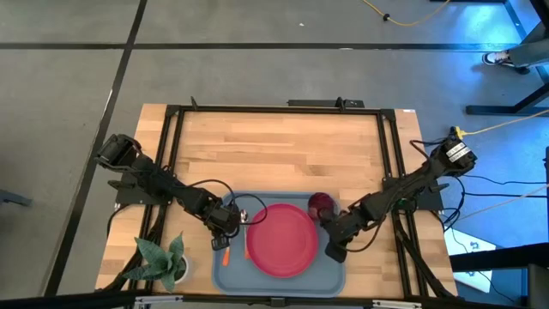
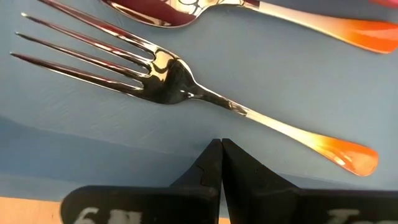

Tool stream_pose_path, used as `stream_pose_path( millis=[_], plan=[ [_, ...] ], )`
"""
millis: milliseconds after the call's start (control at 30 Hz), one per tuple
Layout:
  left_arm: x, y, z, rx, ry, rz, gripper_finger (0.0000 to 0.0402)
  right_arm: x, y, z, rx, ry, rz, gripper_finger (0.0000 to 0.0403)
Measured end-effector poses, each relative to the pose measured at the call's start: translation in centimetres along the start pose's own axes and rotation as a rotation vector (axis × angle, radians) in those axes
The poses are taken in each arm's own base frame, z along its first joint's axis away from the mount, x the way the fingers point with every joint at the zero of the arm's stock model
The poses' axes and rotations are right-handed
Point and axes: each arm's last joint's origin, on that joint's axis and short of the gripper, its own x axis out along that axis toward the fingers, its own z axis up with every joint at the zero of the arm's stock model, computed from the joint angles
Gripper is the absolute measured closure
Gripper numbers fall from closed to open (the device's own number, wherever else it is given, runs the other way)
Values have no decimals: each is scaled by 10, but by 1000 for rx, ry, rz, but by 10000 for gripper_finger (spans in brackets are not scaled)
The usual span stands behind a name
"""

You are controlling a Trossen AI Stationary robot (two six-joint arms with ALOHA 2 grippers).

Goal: Pick and place plate/cup/fork/spoon on tray
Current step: Adjust the red glass on the blue serving tray, then move the blue serving tray to the center of the table

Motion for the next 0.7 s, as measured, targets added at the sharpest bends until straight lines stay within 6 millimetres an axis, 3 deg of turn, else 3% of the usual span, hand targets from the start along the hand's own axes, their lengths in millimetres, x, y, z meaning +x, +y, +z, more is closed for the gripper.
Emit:
stream_pose_path(
  millis=[200,500,700],
  plan=[
    [0,0,0,13,0,1,401,-8,7,2,6,6,-48,400],
    [5,9,-8,-70,18,27,401,4,3,-21,132,-13,-74,400],
    [7,10,-9,-49,11,19,401,12,-1,-25,209,-77,-76,400]
  ],
)
